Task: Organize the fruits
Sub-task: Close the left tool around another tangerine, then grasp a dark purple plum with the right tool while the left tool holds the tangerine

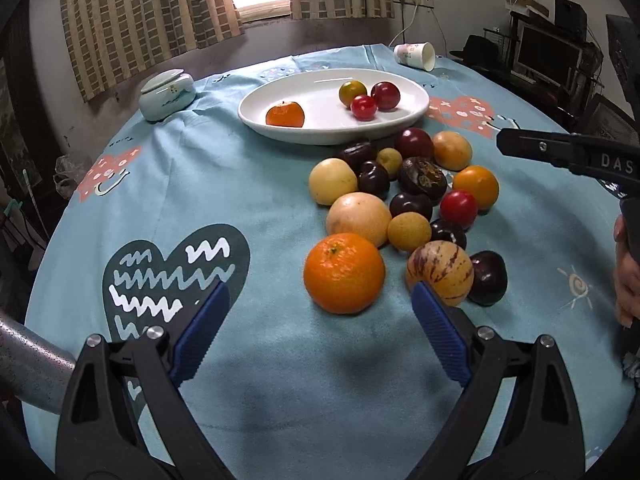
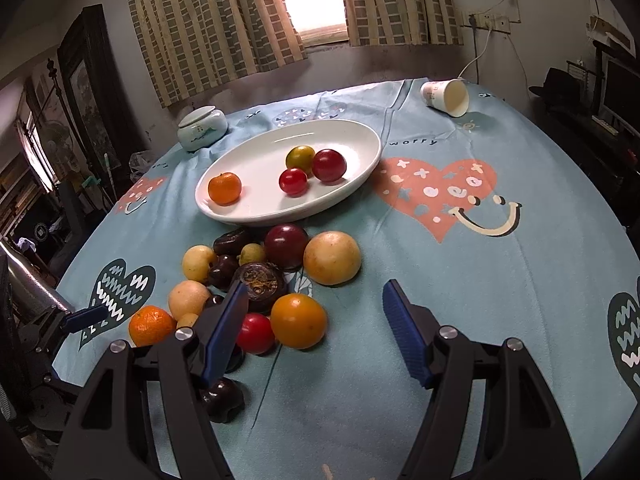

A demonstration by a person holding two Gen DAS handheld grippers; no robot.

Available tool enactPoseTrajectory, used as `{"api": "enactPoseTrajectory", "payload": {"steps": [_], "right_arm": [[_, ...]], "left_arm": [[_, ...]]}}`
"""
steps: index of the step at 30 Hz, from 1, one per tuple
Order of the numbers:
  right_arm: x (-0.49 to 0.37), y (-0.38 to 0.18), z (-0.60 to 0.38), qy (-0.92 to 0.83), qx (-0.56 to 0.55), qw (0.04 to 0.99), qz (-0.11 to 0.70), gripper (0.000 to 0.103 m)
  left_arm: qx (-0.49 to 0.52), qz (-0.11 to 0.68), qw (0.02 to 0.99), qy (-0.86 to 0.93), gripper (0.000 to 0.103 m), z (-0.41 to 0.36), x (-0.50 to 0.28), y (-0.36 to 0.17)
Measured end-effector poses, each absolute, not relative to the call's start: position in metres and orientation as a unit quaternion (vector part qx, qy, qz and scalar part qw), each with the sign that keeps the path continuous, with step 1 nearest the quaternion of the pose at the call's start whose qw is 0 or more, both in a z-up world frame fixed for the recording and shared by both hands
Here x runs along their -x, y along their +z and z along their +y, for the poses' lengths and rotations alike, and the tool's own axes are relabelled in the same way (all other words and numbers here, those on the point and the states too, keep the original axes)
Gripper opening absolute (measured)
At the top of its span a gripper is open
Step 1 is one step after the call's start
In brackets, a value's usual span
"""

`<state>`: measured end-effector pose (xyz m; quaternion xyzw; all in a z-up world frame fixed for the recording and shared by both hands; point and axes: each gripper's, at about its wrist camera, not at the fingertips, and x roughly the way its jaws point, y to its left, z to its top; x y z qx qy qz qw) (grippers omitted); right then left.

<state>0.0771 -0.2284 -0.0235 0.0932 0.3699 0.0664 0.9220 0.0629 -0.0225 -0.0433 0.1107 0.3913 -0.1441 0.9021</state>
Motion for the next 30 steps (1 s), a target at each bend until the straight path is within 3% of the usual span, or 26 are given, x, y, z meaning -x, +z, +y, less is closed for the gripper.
{"api": "enactPoseTrajectory", "payload": {"steps": [7,9,11,15,30], "right_arm": [[-0.069,-0.027,-0.219,0.08,-0.077,0.919,0.378,0.07],[-0.069,-0.027,-0.219,0.08,-0.075,0.919,0.38,0.07],[-0.069,-0.027,-0.219,0.08,-0.078,0.918,0.379,0.07],[-0.068,-0.03,-0.214,0.081,-0.074,0.916,0.385,0.07],[-0.046,-0.052,-0.146,0.154,0.077,0.889,0.423,0.07]], "left_arm": [[-0.102,0.41,0.892,-0.159,0.085,-0.023,-0.08,-0.05],[-0.092,0.416,0.888,-0.175,0.075,-0.022,-0.082,-0.051],[-0.083,0.422,0.884,-0.184,0.072,-0.022,-0.085,-0.052],[-0.066,0.443,0.867,-0.219,0.047,-0.026,-0.088,-0.059],[-0.017,0.439,0.892,-0.106,0.046,0.017,-0.102,-0.054]]}}
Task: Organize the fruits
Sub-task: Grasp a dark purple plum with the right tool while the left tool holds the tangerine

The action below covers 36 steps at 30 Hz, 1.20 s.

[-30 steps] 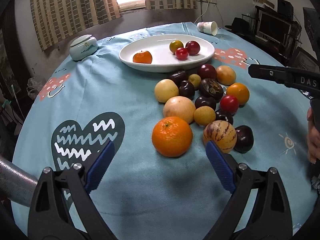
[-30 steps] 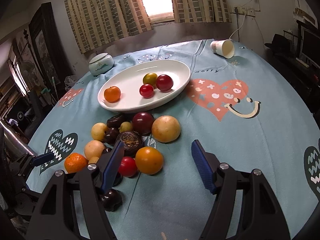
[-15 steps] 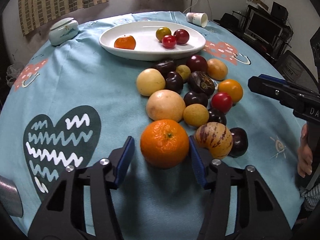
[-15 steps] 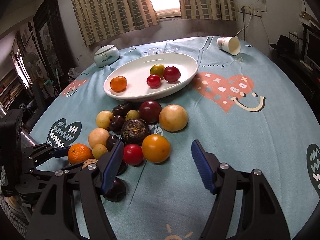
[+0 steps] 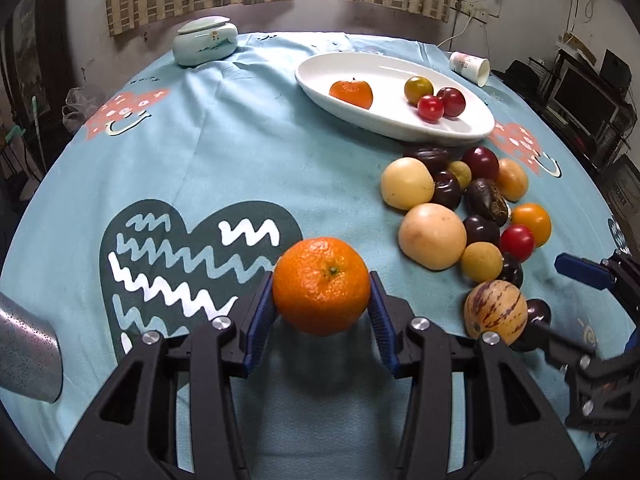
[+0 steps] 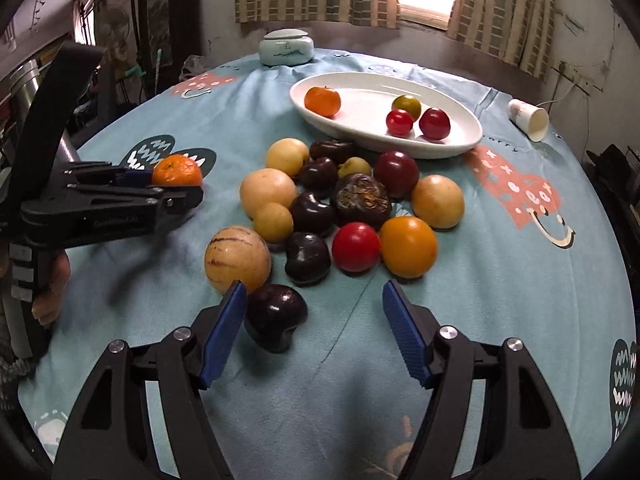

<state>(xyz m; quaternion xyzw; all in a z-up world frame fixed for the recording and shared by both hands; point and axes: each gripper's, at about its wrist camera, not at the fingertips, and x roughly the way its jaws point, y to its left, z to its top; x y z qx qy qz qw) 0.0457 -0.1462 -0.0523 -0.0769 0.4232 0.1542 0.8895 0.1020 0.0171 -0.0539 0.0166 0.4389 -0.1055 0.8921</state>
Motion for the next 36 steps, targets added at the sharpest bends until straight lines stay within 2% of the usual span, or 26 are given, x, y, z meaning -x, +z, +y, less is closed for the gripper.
{"api": "enactPoseTrajectory", "payload": {"steps": [4,7,13,24,27,36], "right_arm": [[-0.042,-0.056,-0.149,0.174,0.061,0.88,0.438,0.07],[-0.044,-0.059,-0.147,0.186,0.057,0.873,0.447,0.066],[-0.047,-0.062,-0.146,0.203,0.041,0.863,0.46,0.048],[-0.052,-0.064,-0.147,0.209,0.025,0.86,0.465,0.046],[-0.052,-0.063,-0.146,0.204,0.03,0.863,0.462,0.037],[-0.049,-0.059,-0.146,0.202,0.037,0.867,0.455,0.035]], "left_arm": [[-0.025,0.438,0.892,-0.108,0.046,0.013,-0.101,-0.054],[-0.022,0.44,0.891,-0.109,0.046,0.014,-0.101,-0.055],[-0.023,0.44,0.891,-0.109,0.046,0.014,-0.101,-0.056],[-0.023,0.443,0.889,-0.11,0.046,0.013,-0.102,-0.057],[-0.023,0.443,0.89,-0.11,0.046,0.013,-0.101,-0.057],[-0.029,0.438,0.891,-0.116,0.046,0.009,-0.099,-0.056]]}}
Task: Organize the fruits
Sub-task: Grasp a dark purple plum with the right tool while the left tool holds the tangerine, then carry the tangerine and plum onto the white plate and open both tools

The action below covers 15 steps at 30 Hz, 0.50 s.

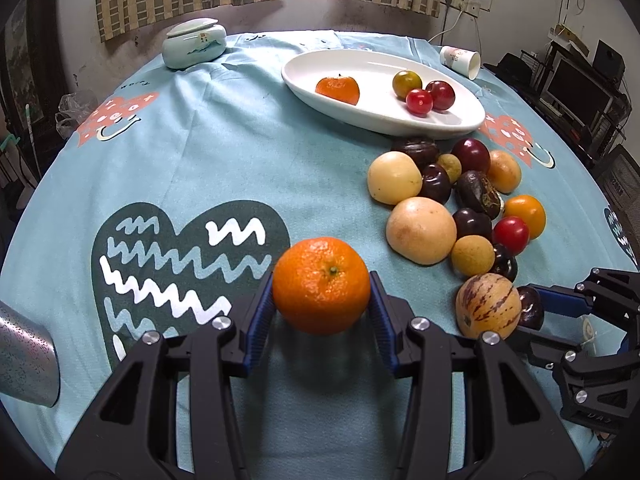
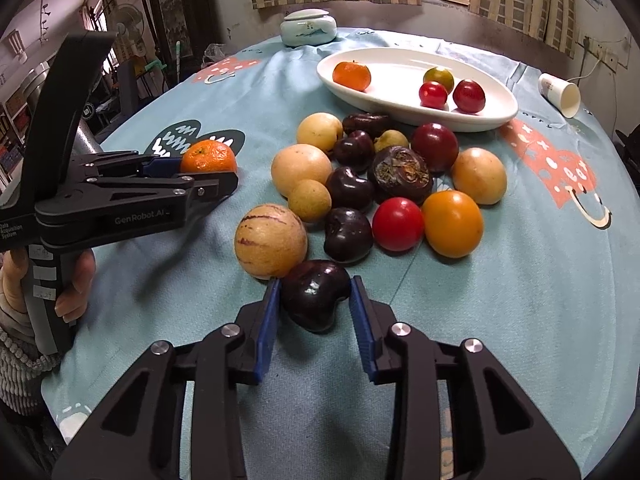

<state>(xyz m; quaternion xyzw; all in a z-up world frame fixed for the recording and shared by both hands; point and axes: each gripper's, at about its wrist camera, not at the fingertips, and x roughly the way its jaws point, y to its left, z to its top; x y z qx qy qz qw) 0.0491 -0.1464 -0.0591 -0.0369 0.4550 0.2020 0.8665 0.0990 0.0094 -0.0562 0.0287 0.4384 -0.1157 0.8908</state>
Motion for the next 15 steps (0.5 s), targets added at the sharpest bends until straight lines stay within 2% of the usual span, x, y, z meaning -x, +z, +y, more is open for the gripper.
{"api": "enactPoseTrajectory", "payload": {"steps": [7,15], "right_arm": [[-0.047,-0.032,-0.168,0.189,-0.002,0.888,0.418,0.035],[-0.084,0.029,-0.199,0.153,-0.018,0.919,0.362,0.035]], "left_arm": [[-0.035,0.423,0.896,-0.132,0.046,0.001,-0.101,-0.038],[-0.053,0.395,0.908,-0.128,0.046,-0.014,-0.147,0.01]]}}
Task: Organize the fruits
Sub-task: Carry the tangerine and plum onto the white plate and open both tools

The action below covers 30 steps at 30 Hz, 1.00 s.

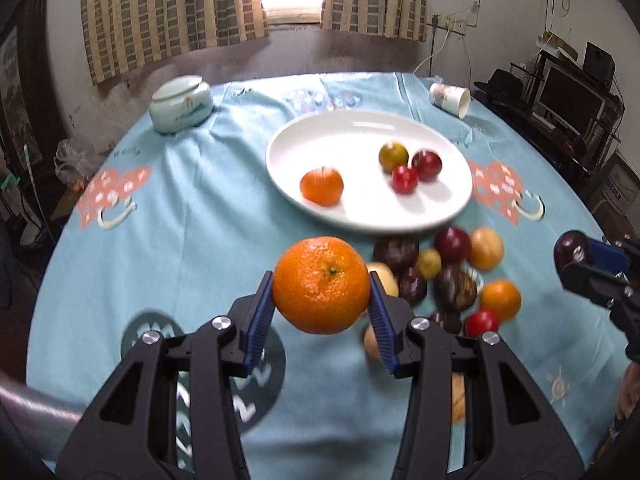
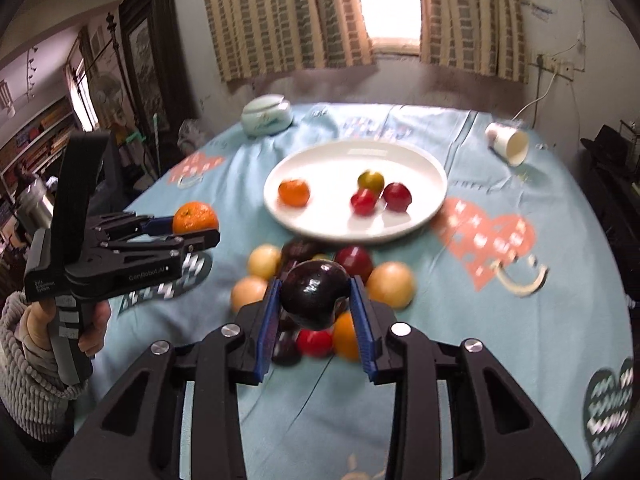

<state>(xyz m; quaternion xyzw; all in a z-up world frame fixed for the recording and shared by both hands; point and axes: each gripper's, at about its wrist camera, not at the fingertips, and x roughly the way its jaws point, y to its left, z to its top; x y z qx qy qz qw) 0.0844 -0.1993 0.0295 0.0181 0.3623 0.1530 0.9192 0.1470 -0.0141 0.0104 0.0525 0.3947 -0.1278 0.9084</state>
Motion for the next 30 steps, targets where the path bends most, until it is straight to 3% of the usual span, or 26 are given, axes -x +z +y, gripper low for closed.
{"api": "enactPoseTrajectory", "payload": {"steps": [8,26,30], "right_arm": [[-0.163,0.055,-0.216,0.135,-0.06,0.926,0.347,0.035],[-0.236,-0.026,-0.183,0.141,-0.008,0.891,0.431,0.035],[-0.24,-0.037,-0.184,0.138,-0.004,0.884,0.446,0.036]], "left_arm": [[-0.046,0.378,0.916,-0.125,0.046,-0.037,-0.215,0.037],[-0.03,0.431,0.893,-0.125,0.047,-0.056,-0.311,-0.022],[-0.036,0.428,0.895,-0.12,0.052,-0.056,-0.312,-0.023]]}}
